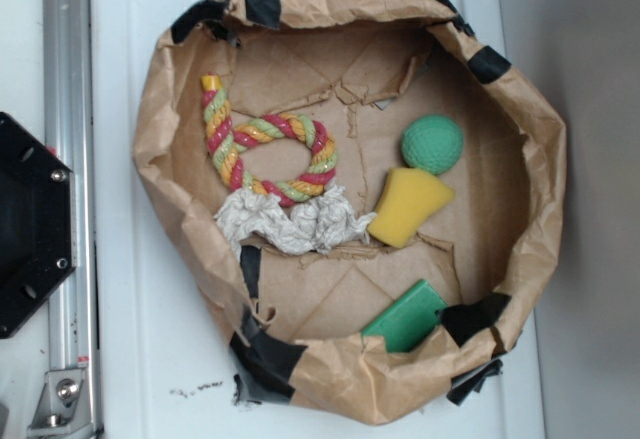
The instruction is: Grab the green block.
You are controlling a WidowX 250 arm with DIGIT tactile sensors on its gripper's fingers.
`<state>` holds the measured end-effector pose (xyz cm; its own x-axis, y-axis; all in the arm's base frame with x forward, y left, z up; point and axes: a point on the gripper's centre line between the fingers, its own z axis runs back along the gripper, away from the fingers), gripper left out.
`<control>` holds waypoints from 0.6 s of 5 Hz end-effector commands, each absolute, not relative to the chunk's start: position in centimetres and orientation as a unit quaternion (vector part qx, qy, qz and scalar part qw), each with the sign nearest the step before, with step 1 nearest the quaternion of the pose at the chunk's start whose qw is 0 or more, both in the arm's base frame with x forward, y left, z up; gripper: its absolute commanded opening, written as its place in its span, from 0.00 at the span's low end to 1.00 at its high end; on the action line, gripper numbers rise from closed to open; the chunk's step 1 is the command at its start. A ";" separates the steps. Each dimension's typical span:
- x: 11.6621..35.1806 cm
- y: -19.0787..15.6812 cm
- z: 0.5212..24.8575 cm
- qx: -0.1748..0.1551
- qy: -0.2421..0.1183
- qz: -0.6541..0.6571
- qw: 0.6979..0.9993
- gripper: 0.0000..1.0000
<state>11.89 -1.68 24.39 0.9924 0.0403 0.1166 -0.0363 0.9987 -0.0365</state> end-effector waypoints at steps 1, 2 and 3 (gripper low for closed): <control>11.9 -1.7 24.4 -0.017 -0.059 0.019 0.998 1.00; 16.1 1.4 20.3 -0.005 -0.072 0.092 0.993 1.00; 18.7 2.0 18.5 -0.032 -0.089 0.157 0.983 1.00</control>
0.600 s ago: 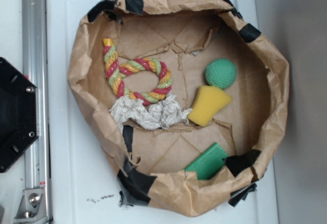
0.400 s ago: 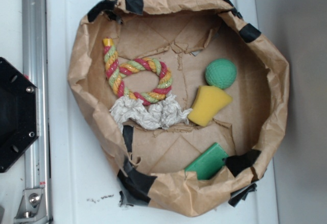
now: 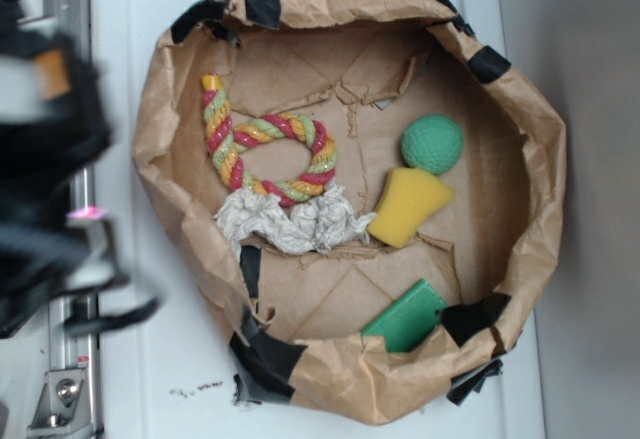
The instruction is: Grab the green block.
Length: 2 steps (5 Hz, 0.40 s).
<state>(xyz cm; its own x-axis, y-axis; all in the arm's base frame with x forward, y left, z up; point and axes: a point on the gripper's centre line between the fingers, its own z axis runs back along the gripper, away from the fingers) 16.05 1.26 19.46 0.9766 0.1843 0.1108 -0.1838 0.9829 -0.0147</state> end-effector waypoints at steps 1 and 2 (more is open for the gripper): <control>21.2 1.1 16.6 -0.068 -0.077 0.202 0.974 1.00; 23.1 -0.6 15.5 -0.092 -0.066 0.232 0.966 1.00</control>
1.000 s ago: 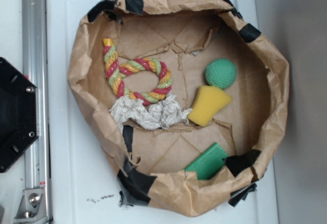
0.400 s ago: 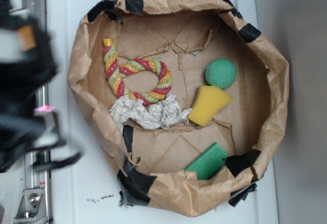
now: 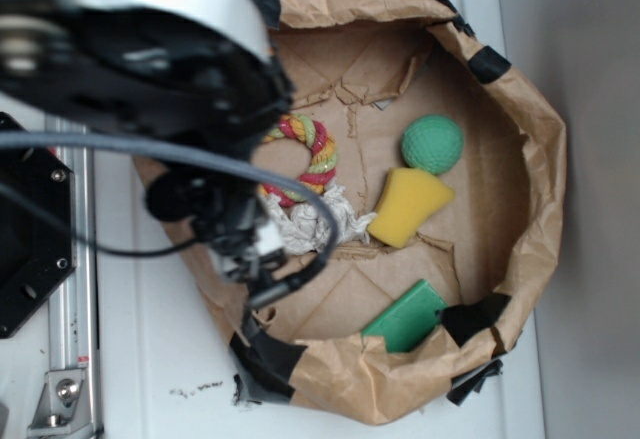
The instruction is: Grab the green block.
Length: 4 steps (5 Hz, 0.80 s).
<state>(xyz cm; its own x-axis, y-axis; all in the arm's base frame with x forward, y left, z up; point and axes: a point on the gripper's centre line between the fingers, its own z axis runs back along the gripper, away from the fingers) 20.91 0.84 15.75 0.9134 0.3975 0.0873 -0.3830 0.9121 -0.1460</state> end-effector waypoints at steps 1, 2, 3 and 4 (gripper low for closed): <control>25.0 -2.5 13.6 -0.111 -0.053 0.239 0.963 1.00; 26.2 -3.5 12.0 -0.111 -0.049 0.270 0.955 1.00; 28.4 -3.4 9.3 -0.102 -0.036 0.302 0.947 1.00; 30.4 -3.6 7.6 -0.102 -0.032 0.312 0.944 1.00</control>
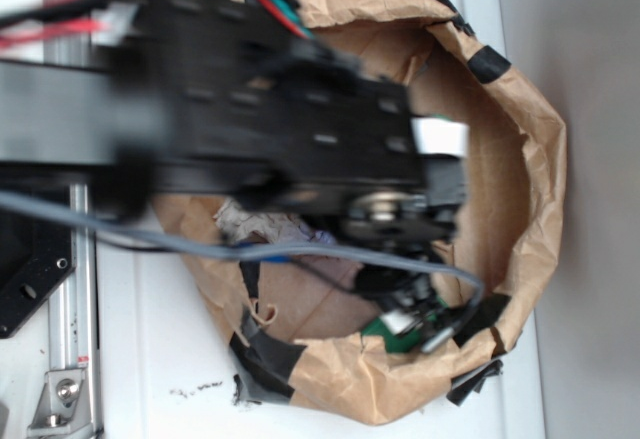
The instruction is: Grab the green block.
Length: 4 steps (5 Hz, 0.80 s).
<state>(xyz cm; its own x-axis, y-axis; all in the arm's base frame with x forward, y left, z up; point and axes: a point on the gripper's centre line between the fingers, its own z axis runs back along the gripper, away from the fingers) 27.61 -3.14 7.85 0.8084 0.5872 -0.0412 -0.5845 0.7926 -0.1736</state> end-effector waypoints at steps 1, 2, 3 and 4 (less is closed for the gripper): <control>31.9 -5.4 7.1 -0.126 -0.028 0.311 0.942 1.00; 31.1 -7.7 6.6 -0.134 -0.001 0.290 0.948 1.00; 29.6 -9.2 6.3 -0.141 0.025 0.276 0.950 1.00; 28.5 -10.4 6.0 -0.146 0.033 0.263 0.953 1.00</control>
<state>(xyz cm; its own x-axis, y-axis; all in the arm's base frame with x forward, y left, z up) 28.87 -8.93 4.79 0.8323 0.5310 -0.1590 -0.5543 0.8016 -0.2241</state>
